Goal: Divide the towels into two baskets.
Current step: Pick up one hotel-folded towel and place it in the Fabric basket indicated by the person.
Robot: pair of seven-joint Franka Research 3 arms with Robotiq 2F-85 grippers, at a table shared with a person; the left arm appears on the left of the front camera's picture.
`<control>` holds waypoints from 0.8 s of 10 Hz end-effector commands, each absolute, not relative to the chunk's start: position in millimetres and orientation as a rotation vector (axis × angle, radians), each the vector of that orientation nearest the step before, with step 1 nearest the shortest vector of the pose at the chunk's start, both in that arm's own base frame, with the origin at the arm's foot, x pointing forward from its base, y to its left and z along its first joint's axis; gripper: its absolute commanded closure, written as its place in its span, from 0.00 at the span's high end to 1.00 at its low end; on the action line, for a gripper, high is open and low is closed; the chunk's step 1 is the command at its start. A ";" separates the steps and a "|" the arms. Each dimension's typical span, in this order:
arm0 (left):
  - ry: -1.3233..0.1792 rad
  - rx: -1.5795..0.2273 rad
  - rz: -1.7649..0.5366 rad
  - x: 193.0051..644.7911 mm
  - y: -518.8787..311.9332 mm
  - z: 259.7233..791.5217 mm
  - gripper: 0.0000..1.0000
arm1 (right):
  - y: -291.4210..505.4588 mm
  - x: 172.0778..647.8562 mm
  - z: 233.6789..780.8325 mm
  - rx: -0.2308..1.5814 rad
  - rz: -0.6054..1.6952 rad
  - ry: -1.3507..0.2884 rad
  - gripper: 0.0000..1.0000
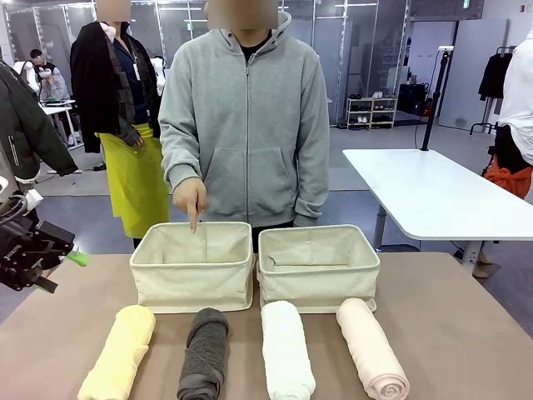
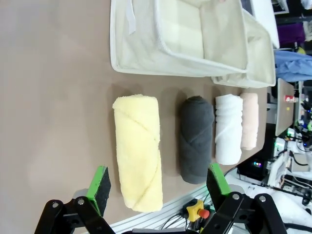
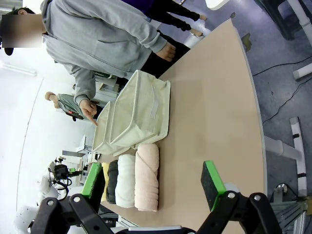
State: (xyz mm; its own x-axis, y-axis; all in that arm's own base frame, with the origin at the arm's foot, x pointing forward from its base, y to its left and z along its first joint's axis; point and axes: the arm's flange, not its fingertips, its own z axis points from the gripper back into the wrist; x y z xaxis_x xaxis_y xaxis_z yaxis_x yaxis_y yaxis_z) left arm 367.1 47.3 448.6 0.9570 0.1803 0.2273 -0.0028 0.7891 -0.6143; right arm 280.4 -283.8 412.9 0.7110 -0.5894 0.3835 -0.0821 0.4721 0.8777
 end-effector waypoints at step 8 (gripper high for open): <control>-0.166 -0.432 0.070 305.8 -30.7 368.1 1.00 | -284.6 278.9 415.2 1.054 -0.351 -0.754 1.00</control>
